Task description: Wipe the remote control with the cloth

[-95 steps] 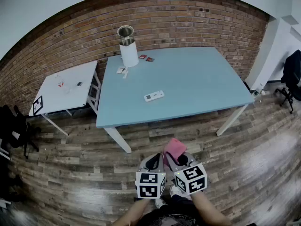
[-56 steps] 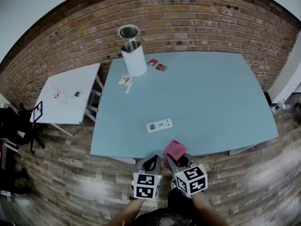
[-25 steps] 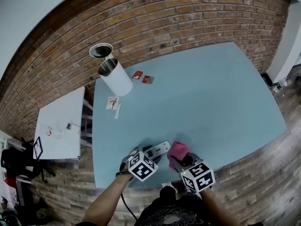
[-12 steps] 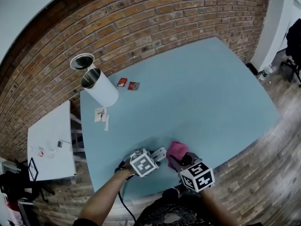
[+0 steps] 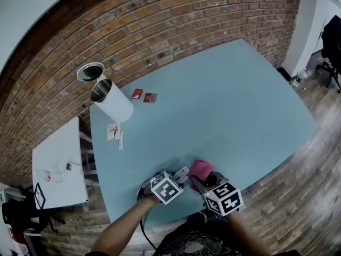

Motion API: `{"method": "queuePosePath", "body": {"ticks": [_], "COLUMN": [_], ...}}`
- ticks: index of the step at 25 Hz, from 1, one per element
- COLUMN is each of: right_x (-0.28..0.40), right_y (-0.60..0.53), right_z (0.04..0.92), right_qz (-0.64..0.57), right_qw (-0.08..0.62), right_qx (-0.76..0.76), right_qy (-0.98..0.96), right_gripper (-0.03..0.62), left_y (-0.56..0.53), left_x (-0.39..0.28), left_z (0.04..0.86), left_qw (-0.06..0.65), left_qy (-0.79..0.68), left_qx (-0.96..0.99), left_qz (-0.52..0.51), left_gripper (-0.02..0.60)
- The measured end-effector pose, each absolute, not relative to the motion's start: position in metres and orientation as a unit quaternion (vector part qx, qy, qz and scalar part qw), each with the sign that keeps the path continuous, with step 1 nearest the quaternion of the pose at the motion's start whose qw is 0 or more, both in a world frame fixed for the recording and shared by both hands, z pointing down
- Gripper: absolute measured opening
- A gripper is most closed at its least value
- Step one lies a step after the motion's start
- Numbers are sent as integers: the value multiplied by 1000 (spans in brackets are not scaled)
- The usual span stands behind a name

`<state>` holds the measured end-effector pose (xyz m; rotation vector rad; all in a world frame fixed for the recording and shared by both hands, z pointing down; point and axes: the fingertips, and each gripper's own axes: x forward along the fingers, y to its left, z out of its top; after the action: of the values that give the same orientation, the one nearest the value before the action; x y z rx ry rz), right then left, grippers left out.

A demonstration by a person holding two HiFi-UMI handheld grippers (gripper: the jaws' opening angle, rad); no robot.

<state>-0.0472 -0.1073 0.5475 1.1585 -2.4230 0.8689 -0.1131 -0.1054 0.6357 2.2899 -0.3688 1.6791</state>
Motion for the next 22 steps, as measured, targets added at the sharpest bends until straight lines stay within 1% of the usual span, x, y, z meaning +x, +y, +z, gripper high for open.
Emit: {"method": "queuePosePath", "body": {"ticks": [3,5,10,13,17,19,22], "right_x": [-47,-45,-34,-26,-18,-16,-19], "right_y": [-109,-111,-119,-124,-133,-139,-147], "right_z": [546,542,527,515,488,469,441], "right_qz": [303,300,282,262,222,194,142], "right_qw": [154,147,135,131,119,111,105], "right_qx": [406,410,424,428,432,429,421], "right_qy": [-848,-848,-850,-855,-866,-875,-890], "right_gripper": [63,63,63,63,63,63,63], "left_y": [-106,-106,-105,-111,-121,-127,-132], "left_x": [-112,-113,-107,-98,-81,-75,-71], "left_z": [636,635,623,600,557,530,492], "left_qw": [150,166,253,326,430,465,499], "left_qy": [-124,-130,-154,-166,-151,-131,-91], "left_qx": [784,788,813,836,858,863,861], "left_qz": [590,579,500,409,237,148,34], "left_gripper": [242,241,241,241,241,242,242]}}
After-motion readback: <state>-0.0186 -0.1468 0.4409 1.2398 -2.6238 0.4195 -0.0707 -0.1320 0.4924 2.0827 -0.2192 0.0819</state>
